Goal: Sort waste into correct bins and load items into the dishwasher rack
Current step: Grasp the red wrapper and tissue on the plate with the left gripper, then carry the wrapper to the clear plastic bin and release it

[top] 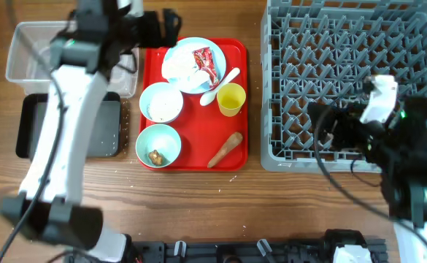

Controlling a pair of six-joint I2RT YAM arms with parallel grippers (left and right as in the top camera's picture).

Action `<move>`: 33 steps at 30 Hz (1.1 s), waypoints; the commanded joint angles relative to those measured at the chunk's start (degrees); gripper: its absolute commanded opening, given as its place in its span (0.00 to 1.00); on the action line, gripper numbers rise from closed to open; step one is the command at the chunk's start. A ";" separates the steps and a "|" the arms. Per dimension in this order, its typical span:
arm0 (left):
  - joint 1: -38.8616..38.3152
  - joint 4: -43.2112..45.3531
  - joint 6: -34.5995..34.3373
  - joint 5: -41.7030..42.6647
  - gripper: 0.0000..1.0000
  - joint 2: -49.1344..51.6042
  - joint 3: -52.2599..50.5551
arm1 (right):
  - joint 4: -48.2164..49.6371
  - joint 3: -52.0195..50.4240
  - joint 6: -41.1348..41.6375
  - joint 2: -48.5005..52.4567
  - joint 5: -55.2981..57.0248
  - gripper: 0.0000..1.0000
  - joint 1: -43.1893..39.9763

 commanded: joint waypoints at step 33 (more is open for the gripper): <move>-10.05 11.50 1.92 -14.91 0.95 38.91 2.47 | -2.25 1.29 1.27 14.47 -1.11 1.00 -0.22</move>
